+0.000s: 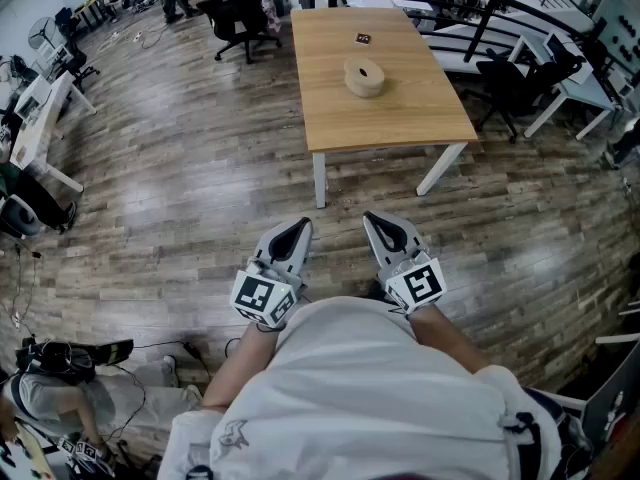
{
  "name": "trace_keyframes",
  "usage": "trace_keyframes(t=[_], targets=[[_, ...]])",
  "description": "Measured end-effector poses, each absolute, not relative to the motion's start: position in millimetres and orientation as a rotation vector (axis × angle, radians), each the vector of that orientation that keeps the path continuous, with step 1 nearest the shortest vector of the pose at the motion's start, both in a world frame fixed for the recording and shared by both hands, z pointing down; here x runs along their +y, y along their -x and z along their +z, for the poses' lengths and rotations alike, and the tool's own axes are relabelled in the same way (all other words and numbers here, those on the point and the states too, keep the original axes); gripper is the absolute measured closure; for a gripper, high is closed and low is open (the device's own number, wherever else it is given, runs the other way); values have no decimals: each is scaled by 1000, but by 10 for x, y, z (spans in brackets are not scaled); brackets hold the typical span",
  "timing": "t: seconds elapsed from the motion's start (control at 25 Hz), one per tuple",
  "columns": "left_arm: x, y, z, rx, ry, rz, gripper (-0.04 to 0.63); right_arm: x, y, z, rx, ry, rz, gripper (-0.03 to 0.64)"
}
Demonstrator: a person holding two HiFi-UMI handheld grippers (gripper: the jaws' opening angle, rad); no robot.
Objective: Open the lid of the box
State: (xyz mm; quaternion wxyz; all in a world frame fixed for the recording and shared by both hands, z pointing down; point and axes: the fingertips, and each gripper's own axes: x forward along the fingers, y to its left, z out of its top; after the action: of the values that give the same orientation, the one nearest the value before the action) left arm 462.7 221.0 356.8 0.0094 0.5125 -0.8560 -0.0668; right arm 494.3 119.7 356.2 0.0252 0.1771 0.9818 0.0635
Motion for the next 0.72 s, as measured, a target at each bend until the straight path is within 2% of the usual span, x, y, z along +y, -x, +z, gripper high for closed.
trace_keyframes(t=[0.72], targets=[[2185, -4163, 3737, -2688, -1507, -251, 589, 981, -4506, 3784, 3123, -535, 131, 612]])
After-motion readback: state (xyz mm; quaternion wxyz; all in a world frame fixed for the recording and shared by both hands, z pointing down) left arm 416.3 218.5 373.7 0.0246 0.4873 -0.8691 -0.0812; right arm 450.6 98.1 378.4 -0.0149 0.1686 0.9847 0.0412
